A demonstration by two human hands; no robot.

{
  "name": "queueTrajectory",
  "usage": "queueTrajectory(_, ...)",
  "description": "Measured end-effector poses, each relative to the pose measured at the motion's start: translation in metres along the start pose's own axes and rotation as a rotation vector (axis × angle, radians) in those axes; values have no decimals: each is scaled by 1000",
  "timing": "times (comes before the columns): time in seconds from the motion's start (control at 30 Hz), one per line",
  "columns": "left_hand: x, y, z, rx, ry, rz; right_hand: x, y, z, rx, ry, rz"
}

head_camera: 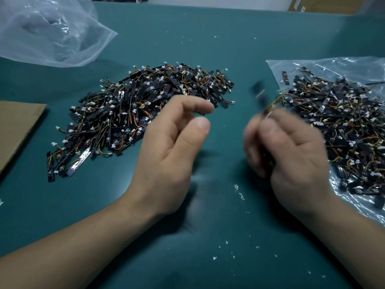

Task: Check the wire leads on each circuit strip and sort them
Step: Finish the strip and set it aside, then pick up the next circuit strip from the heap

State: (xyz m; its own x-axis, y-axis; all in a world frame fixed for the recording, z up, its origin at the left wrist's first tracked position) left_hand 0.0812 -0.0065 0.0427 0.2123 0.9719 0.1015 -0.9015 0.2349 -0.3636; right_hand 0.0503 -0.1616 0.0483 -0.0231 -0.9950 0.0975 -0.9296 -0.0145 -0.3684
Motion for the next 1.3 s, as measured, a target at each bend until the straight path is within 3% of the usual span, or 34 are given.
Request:
queueTrajectory(0.07, 8, -1, -6, 51, -112, 78, 20, -4, 6, -23, -106, 196)
queueTrajectory(0.13, 8, 1, -9, 84, -302, 79, 25, -7, 15, -82, -121, 264)
queueTrajectory(0.3, -15, 8, -9, 51, -874, -131, 10, -7, 23, -131, -14, 136)
queueTrajectory(0.37, -24, 10, -15, 53, -960, -228, 9, -6, 24, -130, 35, 121)
queueTrajectory(0.53, -34, 14, -4, -38, -654, -282, 12, -6, 26, -136, 98, 142)
queueTrajectory(0.63, -23, 10, 3, -50, -382, -155, 16, -5, 25, -133, 209, 180)
queueTrajectory(0.73, -7, 5, -5, 48, -219, -20, 7, -6, 22, -128, 520, 100)
queueTrajectory(0.83, -10, 4, -15, 123, -187, -42, -12, -4, 27, -136, 871, -55)
queueTrajectory(0.93, -13, 5, -16, 111, -258, -79, -17, -2, 28, -151, 1051, -86)
queueTrajectory(1.1, -17, 4, -6, -26, -353, -108, -12, -2, 29, -153, 1049, -50)
queueTrajectory(1.3, -12, 2, -4, -94, -333, -62, -8, -2, 21, -92, 838, 16)
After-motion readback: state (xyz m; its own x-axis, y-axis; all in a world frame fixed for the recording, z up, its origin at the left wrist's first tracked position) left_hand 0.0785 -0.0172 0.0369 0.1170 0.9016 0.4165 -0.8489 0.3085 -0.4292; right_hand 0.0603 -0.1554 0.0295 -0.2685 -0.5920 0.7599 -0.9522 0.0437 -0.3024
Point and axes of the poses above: each hand's wrist, its own y-axis away from the middle knuckle, its own x-axis out of the back of the hand, z = x × y, the point moved 10 cm from there along -y, towards the middle knuckle, and after that the axes turned 1 degree about -x, right-handed, at the moved point
